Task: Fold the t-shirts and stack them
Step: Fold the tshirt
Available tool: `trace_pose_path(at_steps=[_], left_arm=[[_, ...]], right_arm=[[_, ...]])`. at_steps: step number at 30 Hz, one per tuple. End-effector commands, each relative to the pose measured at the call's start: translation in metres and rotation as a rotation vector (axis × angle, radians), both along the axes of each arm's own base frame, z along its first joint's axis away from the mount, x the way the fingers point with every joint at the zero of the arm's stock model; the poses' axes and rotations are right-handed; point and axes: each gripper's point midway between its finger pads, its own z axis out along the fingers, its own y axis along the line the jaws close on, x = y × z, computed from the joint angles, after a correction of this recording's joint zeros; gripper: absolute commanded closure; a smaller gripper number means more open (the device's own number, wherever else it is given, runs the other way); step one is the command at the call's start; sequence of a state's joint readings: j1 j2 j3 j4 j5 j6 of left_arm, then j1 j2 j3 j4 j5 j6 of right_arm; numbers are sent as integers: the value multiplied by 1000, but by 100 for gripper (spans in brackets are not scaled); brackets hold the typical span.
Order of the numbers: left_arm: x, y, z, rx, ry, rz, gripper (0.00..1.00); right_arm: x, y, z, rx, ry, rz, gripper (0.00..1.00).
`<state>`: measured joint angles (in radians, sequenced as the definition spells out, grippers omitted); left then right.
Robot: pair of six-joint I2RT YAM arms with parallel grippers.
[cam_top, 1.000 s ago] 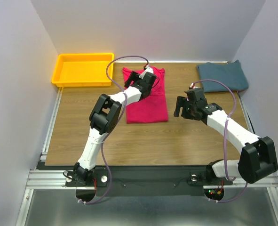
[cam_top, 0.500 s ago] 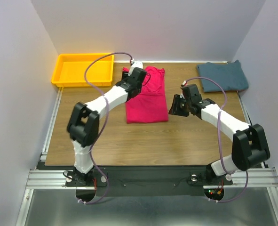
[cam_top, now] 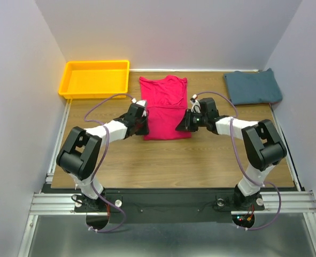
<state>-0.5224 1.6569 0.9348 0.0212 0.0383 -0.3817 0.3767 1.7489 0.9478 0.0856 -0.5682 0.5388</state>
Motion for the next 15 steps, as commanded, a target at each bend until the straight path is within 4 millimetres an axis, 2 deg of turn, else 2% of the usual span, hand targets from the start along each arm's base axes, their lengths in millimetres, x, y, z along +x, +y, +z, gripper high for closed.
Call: trace_pose_path(at_steps=[1, 2, 3, 5, 9, 11, 15], left_arm=[[-8, -17, -11, -196, 78, -7, 73], [-11, -16, -18, -196, 100, -1, 73], [-13, -15, -23, -196, 119, 6, 73], [-20, -12, -34, -211, 168, 28, 73], [-34, 10, -49, -230, 257, 100, 75], [-41, 16, -50, -220, 274, 114, 75], [-78, 28, -59, -201, 370, 129, 75]], right_arm=[[0, -2, -15, 96, -29, 42, 79], [-4, -2, -20, 111, -15, 43, 79], [-4, -10, -33, 116, 18, 21, 80], [-4, -17, -43, 123, 36, 0, 80], [-17, -38, -71, 112, 138, -53, 80], [-25, -44, -78, 119, 182, -69, 80], [-51, -52, -78, 129, 255, -70, 80]])
